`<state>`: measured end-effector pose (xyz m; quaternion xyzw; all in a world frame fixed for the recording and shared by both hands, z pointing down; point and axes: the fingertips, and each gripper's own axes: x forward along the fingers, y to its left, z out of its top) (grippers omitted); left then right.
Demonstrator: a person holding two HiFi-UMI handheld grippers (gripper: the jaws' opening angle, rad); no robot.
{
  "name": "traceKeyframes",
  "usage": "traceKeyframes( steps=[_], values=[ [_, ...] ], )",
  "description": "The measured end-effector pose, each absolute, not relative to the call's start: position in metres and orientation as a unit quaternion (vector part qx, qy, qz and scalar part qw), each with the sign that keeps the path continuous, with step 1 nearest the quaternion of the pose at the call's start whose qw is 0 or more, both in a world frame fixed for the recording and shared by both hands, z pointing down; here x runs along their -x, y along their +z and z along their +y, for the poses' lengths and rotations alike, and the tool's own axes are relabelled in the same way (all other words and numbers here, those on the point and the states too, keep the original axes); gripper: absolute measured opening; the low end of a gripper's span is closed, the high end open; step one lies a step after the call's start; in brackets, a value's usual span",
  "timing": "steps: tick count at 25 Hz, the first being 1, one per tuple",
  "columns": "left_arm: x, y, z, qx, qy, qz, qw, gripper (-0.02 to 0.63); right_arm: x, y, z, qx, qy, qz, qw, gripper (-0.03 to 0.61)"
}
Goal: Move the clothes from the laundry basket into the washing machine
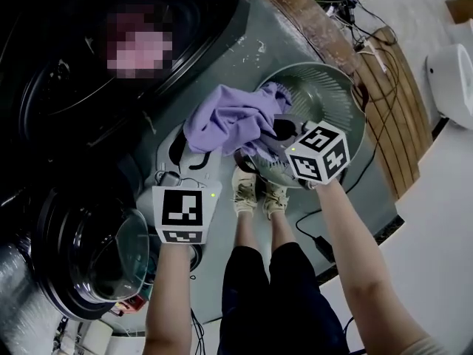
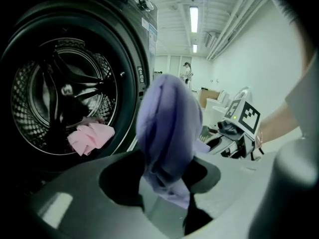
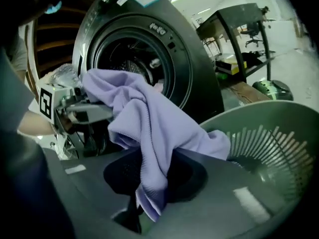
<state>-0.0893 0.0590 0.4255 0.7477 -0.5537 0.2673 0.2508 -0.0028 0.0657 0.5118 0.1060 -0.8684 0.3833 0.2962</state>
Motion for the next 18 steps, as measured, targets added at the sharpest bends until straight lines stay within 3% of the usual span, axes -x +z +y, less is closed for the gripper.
traceKeyframes(
  steps=[2, 6, 18],
  values=[
    [0.075, 0.421, 0.060, -0.771, 0.249, -0.524, 0.262, 0.263, 0.000, 0.492, 0.057, -0.124, 0.405, -0.867, 0.261, 0.115],
    [0.045, 0.417, 0.069, -0.809, 0.262, -0.456, 0.262, 0.361, 0.000, 0.458, 0.041, -0.140, 0.416, -0.870, 0.226, 0.115],
    [0.028, 0.430, 0.069, -0.795, 0.360, -0.442, 0.207, 0.414, 0.040, 0.412, 0.045, -0.144, 0.467, -0.852, 0.187, 0.118]
  ],
)
